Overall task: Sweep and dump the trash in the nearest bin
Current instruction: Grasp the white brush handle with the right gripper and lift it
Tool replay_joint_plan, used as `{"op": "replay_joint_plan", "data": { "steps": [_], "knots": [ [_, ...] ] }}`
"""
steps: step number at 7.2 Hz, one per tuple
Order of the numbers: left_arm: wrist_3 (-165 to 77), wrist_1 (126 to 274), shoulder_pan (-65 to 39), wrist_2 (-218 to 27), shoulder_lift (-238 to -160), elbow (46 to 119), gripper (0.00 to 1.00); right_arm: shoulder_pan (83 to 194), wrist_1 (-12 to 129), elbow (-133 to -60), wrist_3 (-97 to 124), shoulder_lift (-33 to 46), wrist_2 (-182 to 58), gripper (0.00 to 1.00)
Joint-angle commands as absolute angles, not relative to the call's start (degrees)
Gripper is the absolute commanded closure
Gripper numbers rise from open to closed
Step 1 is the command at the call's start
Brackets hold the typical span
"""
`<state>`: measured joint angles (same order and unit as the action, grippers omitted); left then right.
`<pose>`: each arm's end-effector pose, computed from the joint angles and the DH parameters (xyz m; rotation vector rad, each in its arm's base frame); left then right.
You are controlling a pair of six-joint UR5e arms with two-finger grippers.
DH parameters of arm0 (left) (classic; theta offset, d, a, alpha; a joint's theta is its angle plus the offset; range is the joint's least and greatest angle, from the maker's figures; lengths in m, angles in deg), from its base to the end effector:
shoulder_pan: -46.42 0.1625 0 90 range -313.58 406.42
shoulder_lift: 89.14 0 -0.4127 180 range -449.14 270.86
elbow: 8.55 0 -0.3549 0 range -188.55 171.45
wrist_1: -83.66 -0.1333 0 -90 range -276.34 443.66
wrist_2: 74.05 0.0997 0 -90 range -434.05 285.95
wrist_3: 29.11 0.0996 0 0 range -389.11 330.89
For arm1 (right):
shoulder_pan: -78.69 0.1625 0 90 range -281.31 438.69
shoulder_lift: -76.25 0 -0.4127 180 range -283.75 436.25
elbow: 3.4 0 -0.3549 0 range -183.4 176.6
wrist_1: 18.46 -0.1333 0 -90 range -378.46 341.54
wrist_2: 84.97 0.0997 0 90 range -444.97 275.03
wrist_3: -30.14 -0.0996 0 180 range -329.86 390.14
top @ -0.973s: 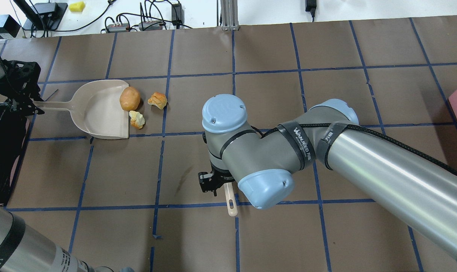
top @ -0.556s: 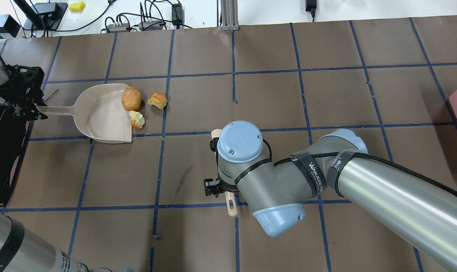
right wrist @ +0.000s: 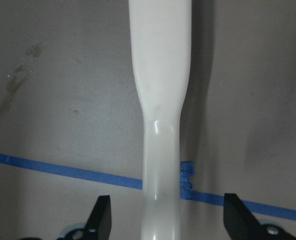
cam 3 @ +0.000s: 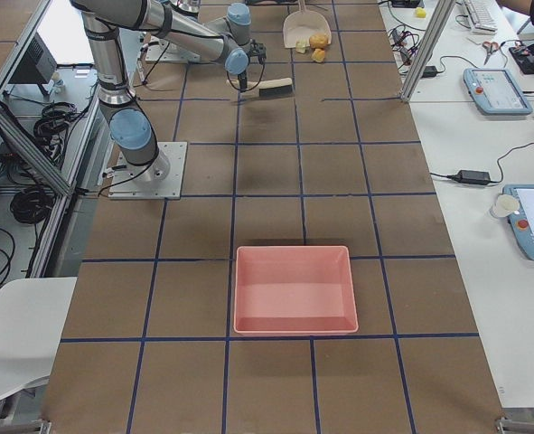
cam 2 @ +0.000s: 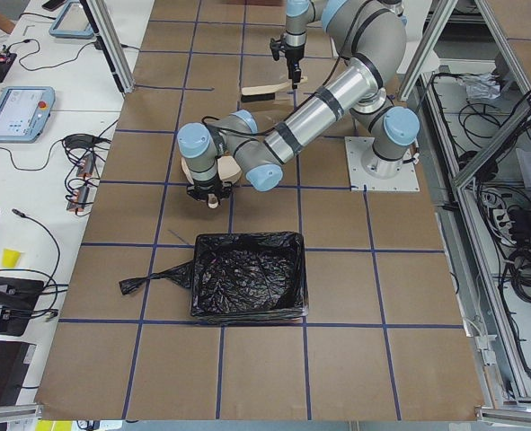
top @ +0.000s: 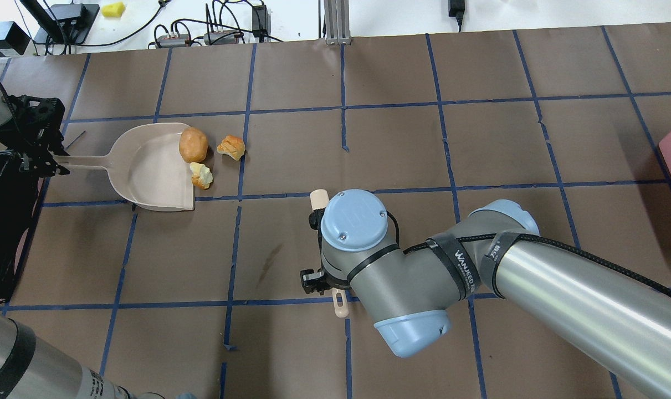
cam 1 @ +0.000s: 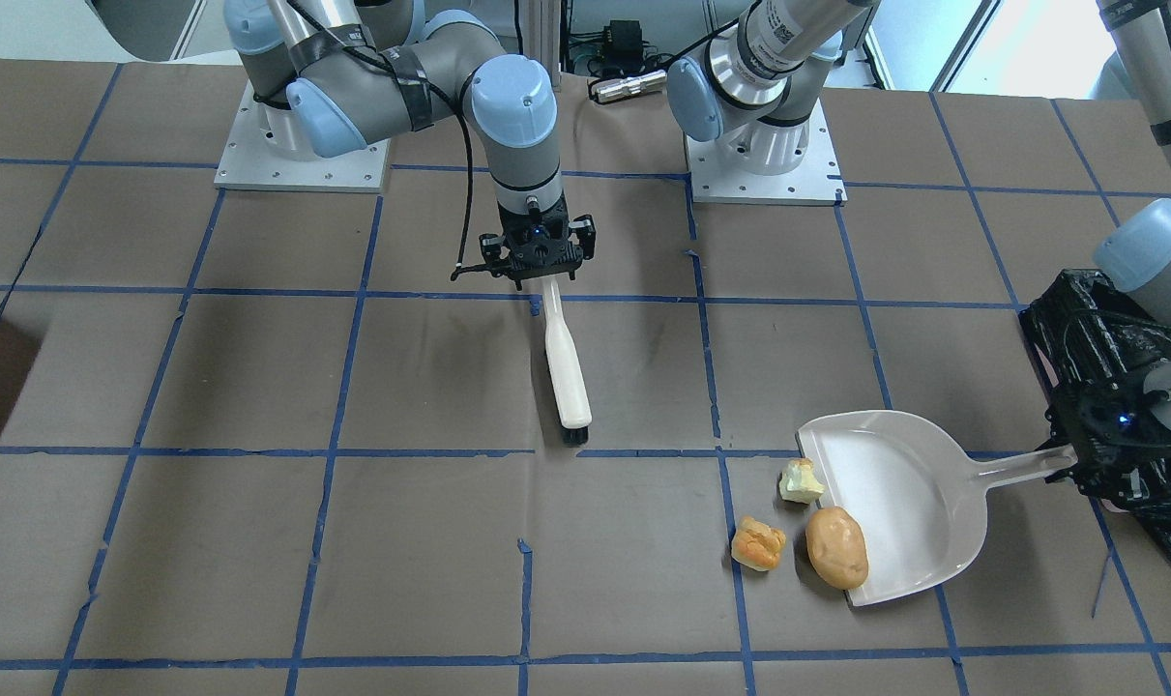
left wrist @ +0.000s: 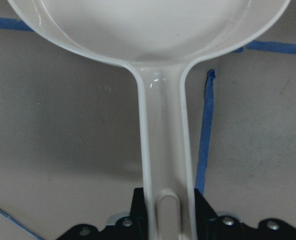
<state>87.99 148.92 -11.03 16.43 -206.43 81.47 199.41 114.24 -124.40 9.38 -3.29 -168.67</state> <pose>0.2110 -0.5768 0.2625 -2.0858 -2.2938 -0.0307 0.3501 -0.3069 0.2365 -0.2651 3.0213 0.0429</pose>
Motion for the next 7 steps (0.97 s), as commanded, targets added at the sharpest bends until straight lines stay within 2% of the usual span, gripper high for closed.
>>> {"op": "replay_joint_plan", "data": {
  "steps": [1,2,5,7],
  "knots": [
    [87.96,148.87,-11.06,16.30,-206.39,81.62,0.96,199.45,114.35,-125.21,9.93,-3.12,-168.20,0.57],
    [87.87,148.87,-11.06,16.39,-206.47,81.62,0.96,199.45,114.70,-125.13,9.93,-3.20,-167.94,0.68],
    [87.87,148.87,-10.97,16.04,-206.39,81.53,0.96,199.45,114.96,-125.56,10.10,-3.82,-167.94,0.68],
    [87.78,148.70,-10.97,16.04,-206.39,81.53,0.96,199.45,115.14,-125.48,10.80,-3.82,-168.20,0.90]
  ]
}}
